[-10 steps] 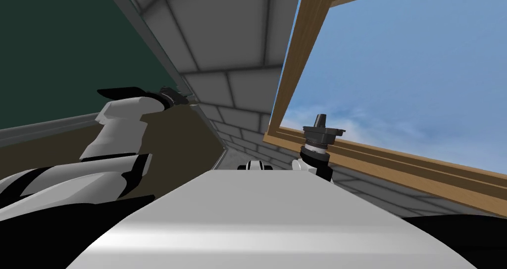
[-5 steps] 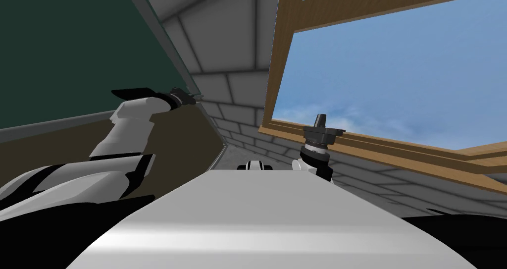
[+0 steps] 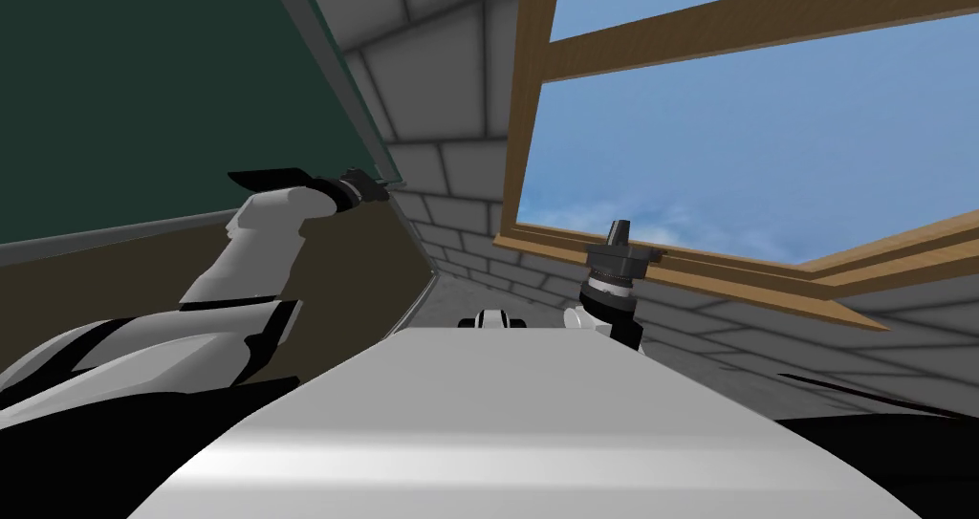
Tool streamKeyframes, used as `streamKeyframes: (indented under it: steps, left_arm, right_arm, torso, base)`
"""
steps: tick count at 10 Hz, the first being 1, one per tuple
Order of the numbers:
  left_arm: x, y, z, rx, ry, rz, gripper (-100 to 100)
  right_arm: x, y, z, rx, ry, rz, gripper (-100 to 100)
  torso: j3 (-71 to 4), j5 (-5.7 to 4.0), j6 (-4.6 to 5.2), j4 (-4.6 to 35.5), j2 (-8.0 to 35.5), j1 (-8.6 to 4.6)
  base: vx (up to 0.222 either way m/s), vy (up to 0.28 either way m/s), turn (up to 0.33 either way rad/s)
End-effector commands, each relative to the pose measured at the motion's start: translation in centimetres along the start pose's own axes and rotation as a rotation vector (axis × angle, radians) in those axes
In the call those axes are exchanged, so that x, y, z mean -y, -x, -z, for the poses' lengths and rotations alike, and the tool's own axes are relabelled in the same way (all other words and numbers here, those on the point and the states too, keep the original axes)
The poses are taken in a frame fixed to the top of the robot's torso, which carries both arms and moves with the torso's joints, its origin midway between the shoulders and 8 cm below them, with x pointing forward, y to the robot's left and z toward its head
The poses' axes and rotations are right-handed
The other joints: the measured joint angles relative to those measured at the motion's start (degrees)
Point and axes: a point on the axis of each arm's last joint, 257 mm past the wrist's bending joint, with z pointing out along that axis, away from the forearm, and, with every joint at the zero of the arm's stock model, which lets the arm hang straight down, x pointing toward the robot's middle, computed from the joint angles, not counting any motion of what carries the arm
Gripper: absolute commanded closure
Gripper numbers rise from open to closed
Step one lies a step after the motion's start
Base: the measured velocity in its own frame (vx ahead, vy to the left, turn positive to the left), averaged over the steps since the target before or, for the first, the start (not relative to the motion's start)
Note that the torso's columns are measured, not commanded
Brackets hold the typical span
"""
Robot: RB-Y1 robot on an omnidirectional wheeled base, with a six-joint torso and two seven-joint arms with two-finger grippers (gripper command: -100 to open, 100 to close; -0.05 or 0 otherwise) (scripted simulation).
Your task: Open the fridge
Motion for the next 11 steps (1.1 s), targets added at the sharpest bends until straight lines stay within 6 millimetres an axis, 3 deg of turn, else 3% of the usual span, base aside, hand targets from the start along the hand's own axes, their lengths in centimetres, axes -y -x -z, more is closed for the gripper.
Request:
streamKeyframes:
  steps: [1,3,4,6,7,9,10,11]
  left_arm:
    - [-0.4,-0.5,-0.2,-0.012,0.013,0.005,100]
    - [-2.3,-4.3,-0.1,-0.088,0.052,0.004,100]
    - [-2.3,-4.3,-0.1,-0.089,0.052,0.004,100]
    - [-4.0,-7.7,0.3,-0.158,0.088,0.009,100]
    - [-4.1,-8.2,0.4,-0.168,0.088,0.004,100]
    - [-5.9,-11.7,1.1,-0.240,0.128,0.009,100]
    - [-6.0,-12.0,1.2,-0.247,0.128,0.005,100]
    - [-6.9,-13.8,1.8,-0.286,0.149,0.007,100]
  right_arm:
    - [0.0,0.0,0.0,0.000,0.000,0.000,0]
    - [0.0,0.0,0.0,0.000,0.000,0.000,0]
    - [0.0,0.0,0.0,0.000,0.000,0.000,0]
    - [0.0,0.0,0.0,0.000,0.000,0.000,0]
    - [0.0,0.0,0.0,0.000,0.000,0.000,0]
    - [0.0,0.0,0.0,0.000,0.000,0.000,0]
    - [0.0,0.0,0.0,0.000,0.000,0.000,0]
    - [0.0,0.0,0.0,0.000,0.000,0.000,0]
  torso:
    - [0.0,-0.03,-0.09,0.0,-0.1,-0.01]
    - [0.0,0.12,-0.19,0.0,-0.1,0.20]
    - [0.1,0.11,-0.10,0.0,0.2,0.15]
    - [0.2,0.14,-0.38,0.1,0.2,0.31]
    - [0.3,0.14,-0.38,0.2,0.4,0.32]
    - [0.3,0.12,-0.45,0.3,0.4,0.26]
    - [0.3,0.12,-0.40,0.3,0.5,0.25]
    - [0.3,0.14,-0.47,0.3,0.4,0.34]
  base:
    - [-0.074,-0.011,-0.012]
    - [-0.150,0.004,0.053]
    - [-0.179,0.018,-0.024]
    - [-0.184,0.034,0.022]
    - [-0.174,0.013,-0.004]
    - [-0.186,0.003,0.040]
    - [-0.159,0.013,-0.006]
    - [-0.178,0.041,0.040]
